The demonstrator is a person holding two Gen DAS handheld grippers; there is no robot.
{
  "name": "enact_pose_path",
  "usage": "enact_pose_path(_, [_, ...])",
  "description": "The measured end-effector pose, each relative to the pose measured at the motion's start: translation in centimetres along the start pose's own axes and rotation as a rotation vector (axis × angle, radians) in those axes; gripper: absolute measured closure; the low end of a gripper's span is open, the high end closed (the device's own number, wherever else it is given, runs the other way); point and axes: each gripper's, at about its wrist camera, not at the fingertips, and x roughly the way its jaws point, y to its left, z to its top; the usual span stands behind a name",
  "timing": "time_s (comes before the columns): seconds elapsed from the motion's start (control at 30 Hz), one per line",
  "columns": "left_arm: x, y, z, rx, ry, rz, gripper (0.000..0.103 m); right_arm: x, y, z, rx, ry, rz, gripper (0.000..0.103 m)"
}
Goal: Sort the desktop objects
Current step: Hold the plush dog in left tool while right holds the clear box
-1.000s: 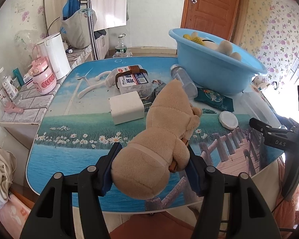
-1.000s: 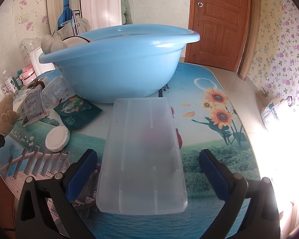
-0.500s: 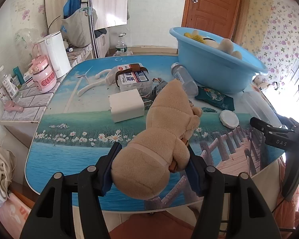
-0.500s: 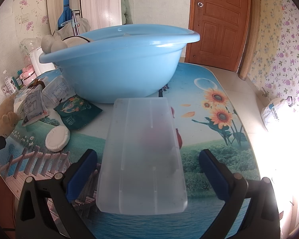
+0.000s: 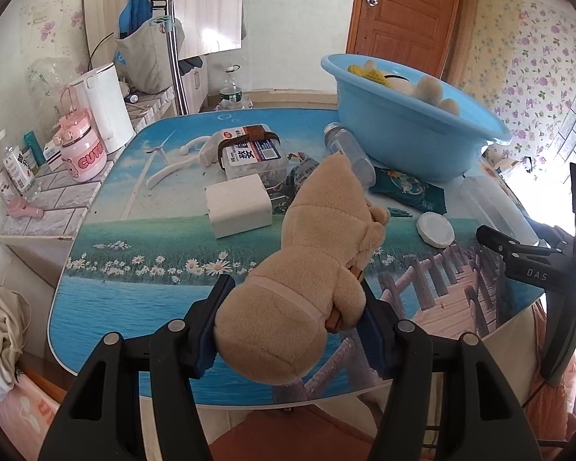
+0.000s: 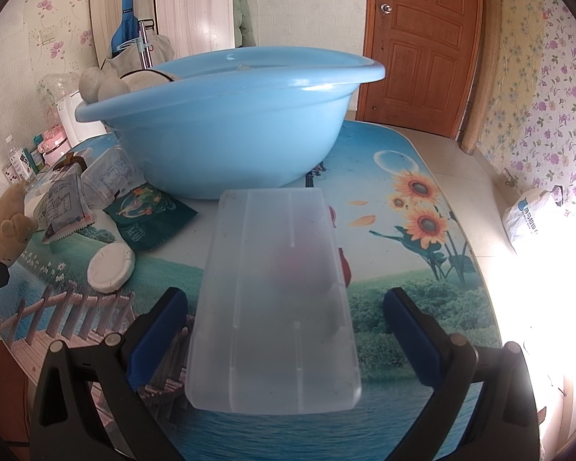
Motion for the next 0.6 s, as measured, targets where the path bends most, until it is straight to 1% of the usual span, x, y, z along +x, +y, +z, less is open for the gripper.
enact_pose_path(0.6, [-0.08,0.22,0.03,-0.003,-0.003,-0.001,0.044,0.01,-0.04,0.02,0.0,0.0,0.0,0.0])
